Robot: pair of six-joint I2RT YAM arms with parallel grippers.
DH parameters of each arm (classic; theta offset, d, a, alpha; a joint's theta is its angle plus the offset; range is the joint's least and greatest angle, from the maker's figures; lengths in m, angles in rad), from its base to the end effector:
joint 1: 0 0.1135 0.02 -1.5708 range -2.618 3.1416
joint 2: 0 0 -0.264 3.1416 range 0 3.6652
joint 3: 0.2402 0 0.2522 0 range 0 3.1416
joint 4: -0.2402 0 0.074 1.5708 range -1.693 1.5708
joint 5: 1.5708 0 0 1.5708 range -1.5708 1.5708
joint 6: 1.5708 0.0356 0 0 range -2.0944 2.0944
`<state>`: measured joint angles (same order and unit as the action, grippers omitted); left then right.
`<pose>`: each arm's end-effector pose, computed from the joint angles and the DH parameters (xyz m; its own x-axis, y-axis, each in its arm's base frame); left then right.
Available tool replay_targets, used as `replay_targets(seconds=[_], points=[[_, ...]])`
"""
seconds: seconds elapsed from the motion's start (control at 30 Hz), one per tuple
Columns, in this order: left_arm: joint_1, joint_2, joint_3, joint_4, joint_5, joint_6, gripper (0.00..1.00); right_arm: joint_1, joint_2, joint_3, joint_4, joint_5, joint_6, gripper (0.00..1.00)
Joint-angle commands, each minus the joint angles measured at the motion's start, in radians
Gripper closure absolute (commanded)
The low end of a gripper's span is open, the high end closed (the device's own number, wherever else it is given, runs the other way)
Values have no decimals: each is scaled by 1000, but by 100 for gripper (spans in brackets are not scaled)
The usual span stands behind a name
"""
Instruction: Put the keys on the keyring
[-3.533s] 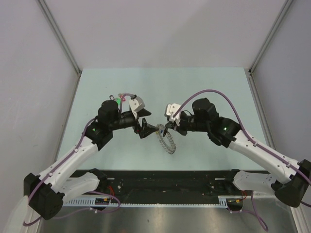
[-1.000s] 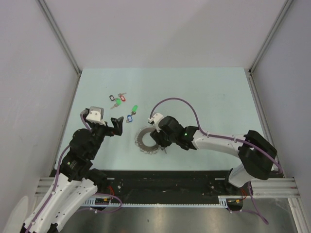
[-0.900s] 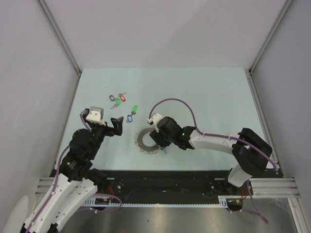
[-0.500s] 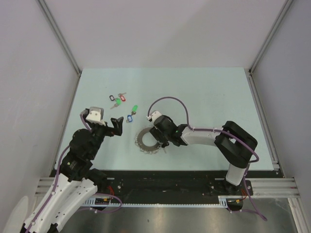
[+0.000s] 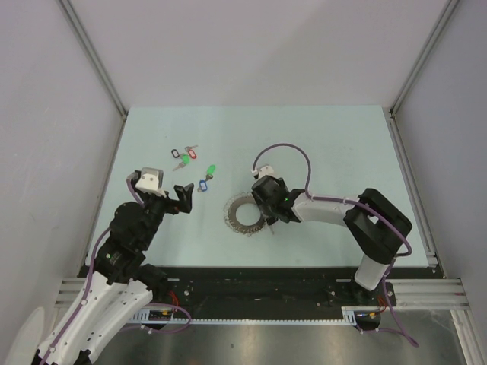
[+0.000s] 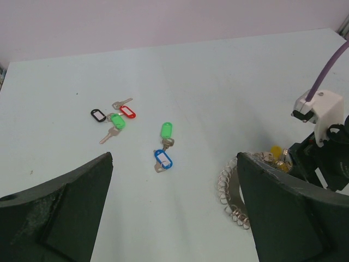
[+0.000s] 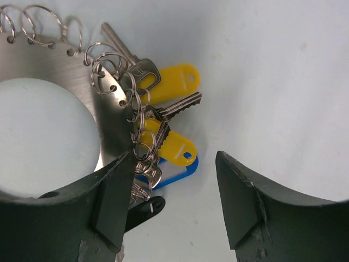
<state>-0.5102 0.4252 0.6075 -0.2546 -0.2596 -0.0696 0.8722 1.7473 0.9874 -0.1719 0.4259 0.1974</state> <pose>0.1071 -0.0495 0.3180 -0.0802 -0.0321 -0.9963 0.2436 0.9685 -0.0509 0.2355 0.2576 0.1627 -0.6119 -0.4508 -0.6499 -0.4271 0.8799 -0.2082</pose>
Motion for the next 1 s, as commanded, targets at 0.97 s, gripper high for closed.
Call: replay_targets(seconds=[0.97], points=[[-1, -252, -55, 89, -159, 22, 0, -377, -906, -171, -236, 49, 77, 25]])
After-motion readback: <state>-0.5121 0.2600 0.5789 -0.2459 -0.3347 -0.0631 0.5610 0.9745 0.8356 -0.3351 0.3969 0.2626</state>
